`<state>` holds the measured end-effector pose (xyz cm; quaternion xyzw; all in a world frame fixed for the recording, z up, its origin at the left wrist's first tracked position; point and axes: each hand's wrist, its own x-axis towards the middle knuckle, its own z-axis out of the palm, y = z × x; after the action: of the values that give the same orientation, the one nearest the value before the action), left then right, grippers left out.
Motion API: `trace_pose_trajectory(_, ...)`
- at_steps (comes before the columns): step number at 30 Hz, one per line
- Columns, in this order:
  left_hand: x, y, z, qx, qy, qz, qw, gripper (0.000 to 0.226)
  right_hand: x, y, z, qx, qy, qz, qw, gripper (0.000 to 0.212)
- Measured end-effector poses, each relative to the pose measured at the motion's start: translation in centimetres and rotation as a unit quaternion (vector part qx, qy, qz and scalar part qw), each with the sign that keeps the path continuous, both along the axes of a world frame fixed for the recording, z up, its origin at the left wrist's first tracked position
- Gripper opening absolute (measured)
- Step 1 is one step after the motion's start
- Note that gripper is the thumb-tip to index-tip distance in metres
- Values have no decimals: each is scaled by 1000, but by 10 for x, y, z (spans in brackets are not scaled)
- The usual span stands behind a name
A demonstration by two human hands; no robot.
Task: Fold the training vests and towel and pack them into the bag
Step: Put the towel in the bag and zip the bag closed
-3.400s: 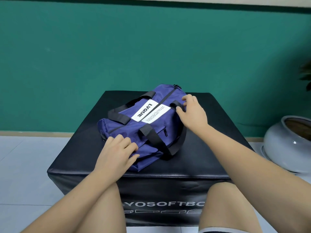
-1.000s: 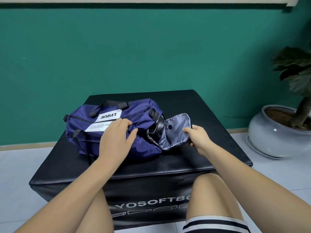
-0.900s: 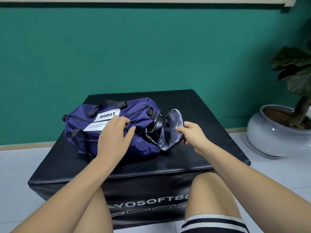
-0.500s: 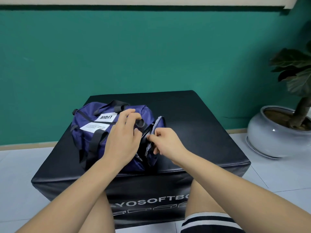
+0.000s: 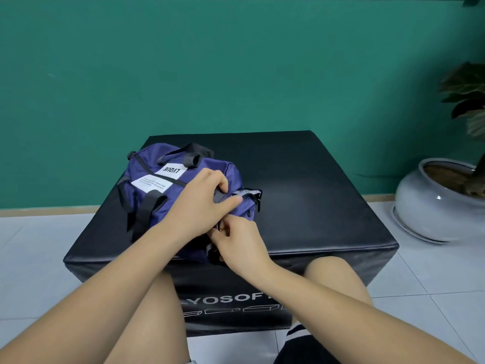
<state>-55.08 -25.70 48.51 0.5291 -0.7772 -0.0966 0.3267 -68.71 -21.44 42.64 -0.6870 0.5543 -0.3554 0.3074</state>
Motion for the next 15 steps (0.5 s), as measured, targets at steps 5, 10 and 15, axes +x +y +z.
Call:
trace_pose_trajectory(5, 0, -1, -1, 0, -88, 56, 995, 42, 1, 0, 2, 22, -1, 54, 998, 26)
trace_pose_trajectory(10, 1, -2, -4, -28, -103, 54, 993, 40, -36, -10, 8, -8, -54, 2, 998, 24)
trace_pose_trajectory(15, 1, -3, -8, -32, -100, 49, 993, 37, -92, -80, -23, 108, -96, -143, 979, 16)
